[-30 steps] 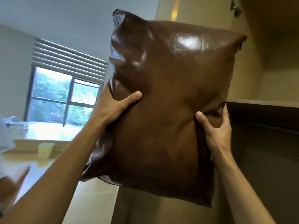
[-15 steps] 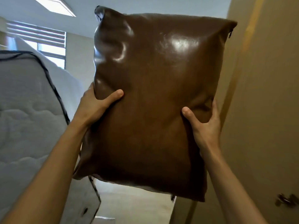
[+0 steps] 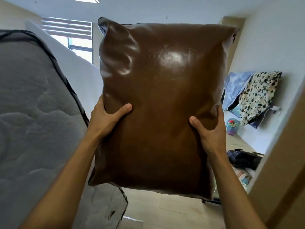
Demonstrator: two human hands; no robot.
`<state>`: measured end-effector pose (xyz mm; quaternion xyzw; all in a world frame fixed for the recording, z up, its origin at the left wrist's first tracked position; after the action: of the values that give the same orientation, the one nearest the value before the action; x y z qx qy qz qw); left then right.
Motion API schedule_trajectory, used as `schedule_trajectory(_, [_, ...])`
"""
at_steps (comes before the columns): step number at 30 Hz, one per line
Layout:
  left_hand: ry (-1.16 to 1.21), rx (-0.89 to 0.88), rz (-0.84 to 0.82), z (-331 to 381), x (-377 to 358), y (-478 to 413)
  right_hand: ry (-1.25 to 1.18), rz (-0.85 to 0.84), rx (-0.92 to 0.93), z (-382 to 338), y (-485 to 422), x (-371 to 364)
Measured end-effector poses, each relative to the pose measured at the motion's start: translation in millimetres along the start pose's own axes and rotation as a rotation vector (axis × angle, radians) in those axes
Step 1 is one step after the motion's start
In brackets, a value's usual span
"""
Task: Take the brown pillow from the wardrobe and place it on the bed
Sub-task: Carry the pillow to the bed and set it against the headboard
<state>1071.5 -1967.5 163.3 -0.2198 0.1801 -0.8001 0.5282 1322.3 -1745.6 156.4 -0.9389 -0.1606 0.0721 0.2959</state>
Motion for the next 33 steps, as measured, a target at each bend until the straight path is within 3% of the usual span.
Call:
schedule_trajectory(8, [-0.009,0.074,0.0,-65.7,-38.1,-25.0,-0.036,-0.022,-0.046,73.8,-30.8,-23.2])
schedule_trajectory(19, [-0.083,0.053,-0.062,-92.6,-94.5,-76.9,-0.05,0.014,-0.115,143.2,-66.7,-31.5])
schedule_trajectory(33, [-0.026,0.125,-0.095,-221.9,-191.3,-161.5,0.094,-0.025,-0.116,265.7,-160.5,-68.6])
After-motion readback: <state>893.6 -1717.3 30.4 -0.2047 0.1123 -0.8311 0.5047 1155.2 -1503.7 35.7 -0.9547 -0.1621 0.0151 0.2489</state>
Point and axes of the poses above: each hand's wrist, its own y-axis away from the middle knuckle, its own x-axis out of the back of the hand, z = x × y, the point moved 3 cm from there along -y, towards the middle knuckle, and after that the axes turned 6 degrees about -y, right-handed, at the moved point
